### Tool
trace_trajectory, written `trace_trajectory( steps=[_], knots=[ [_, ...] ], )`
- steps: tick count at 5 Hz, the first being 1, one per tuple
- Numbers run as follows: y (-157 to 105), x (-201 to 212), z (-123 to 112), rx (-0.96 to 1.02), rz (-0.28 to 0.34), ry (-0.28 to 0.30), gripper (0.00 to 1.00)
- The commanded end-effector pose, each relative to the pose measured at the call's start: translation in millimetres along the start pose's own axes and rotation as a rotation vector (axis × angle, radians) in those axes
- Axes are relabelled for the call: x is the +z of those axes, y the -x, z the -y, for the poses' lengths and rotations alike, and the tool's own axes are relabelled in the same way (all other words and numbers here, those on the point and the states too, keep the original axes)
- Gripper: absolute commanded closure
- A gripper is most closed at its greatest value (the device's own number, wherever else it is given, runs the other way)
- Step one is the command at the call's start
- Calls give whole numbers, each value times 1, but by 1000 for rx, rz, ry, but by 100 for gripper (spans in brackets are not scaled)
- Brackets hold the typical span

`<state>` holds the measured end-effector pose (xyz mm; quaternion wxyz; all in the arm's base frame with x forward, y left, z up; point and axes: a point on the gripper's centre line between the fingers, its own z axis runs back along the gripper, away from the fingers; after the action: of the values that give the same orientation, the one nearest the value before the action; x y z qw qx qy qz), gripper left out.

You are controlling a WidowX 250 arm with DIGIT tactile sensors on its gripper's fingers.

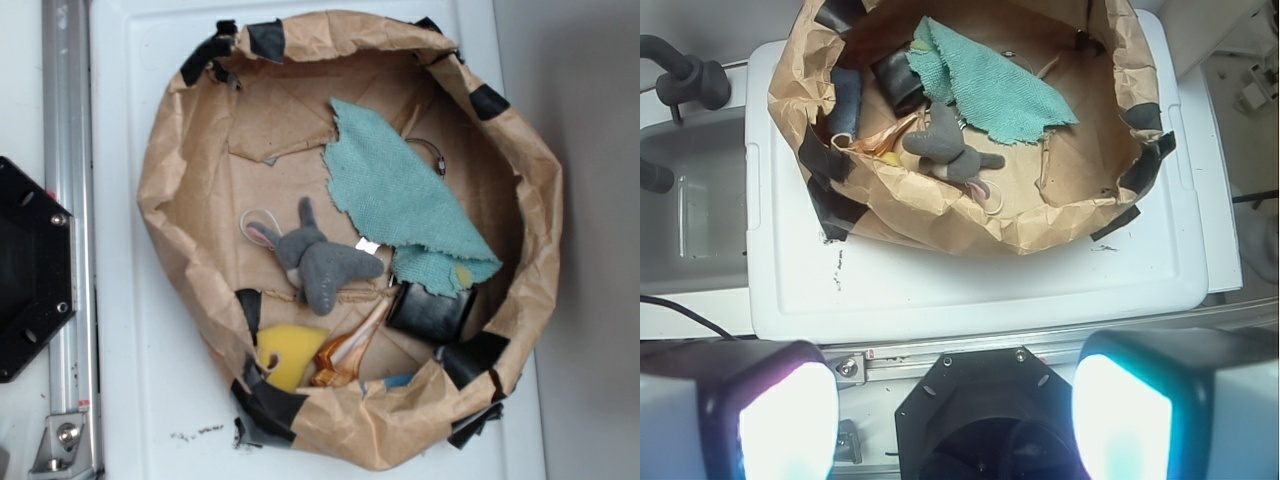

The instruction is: Grab the gray animal.

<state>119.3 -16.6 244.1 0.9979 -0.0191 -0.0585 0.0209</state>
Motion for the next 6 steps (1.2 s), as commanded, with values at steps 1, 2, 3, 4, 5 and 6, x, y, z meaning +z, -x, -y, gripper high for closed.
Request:
trace_trajectory(
  steps=[1, 2, 3, 4, 5, 6],
  knots=[
    [0, 0, 0, 0, 0, 0, 0],
    [-46, -42, -18, -61, 49, -42, 0],
    [-97, -59, -22, -124, 83, 48, 0],
    [-127, -84, -33, -250, 87, 153, 0],
    [-128, -123, -42, -302, 24, 146, 0],
    [-118, -157, -40, -359, -21, 80, 0]
  ],
)
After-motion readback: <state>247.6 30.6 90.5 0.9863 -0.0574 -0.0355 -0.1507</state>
